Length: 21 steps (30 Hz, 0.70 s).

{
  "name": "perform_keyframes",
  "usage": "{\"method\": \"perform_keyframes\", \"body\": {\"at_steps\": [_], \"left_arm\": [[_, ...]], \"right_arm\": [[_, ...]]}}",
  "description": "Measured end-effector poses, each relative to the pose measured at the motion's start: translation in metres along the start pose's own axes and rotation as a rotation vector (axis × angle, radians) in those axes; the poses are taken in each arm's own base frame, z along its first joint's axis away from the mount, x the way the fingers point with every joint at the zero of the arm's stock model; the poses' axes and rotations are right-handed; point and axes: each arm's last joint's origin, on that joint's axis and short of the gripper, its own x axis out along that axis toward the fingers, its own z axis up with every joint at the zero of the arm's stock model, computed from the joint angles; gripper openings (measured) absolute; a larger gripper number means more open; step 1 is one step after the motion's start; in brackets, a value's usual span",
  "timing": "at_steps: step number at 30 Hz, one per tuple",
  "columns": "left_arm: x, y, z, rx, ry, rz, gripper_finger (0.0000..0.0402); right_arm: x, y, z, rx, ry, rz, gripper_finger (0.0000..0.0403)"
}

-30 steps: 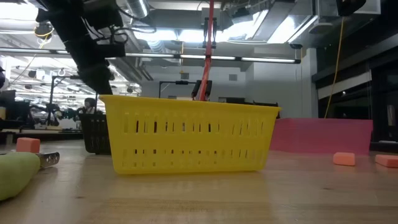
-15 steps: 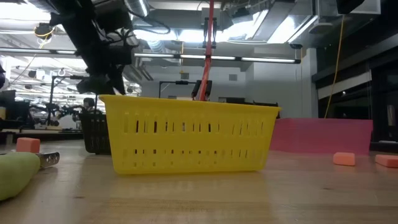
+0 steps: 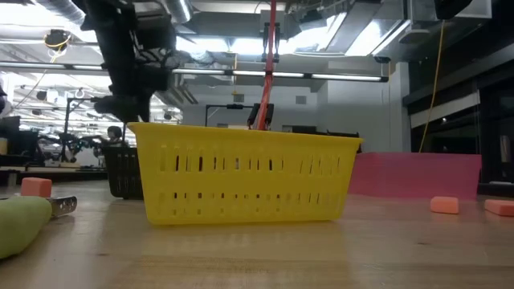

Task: Pick & Place School Supplies
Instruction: Put the crayon box into the pink bin

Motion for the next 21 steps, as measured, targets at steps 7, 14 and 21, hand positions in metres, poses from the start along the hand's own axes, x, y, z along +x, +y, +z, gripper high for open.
{"method": "perform_keyframes", "body": {"at_steps": [7, 14, 21], "left_arm": [[0.009, 0.012, -0.012, -0.012, 0.074, -0.007, 0.0193], [0.021, 0.014, -0.014, 0.239, 0.132, -0.003, 0.013], [0.039, 0.012, -0.001, 0.289, 0.125, 0.009, 0.0123]], "right_arm": [[0.0, 0.0, 0.0, 0.0, 0.0, 0.0, 0.015], [0.003, 0.002, -0.002, 0.01, 0.011, -0.001, 0.015], [0.009, 0.006, -0.004, 0.007, 0.023, -0.003, 0.015]]}}
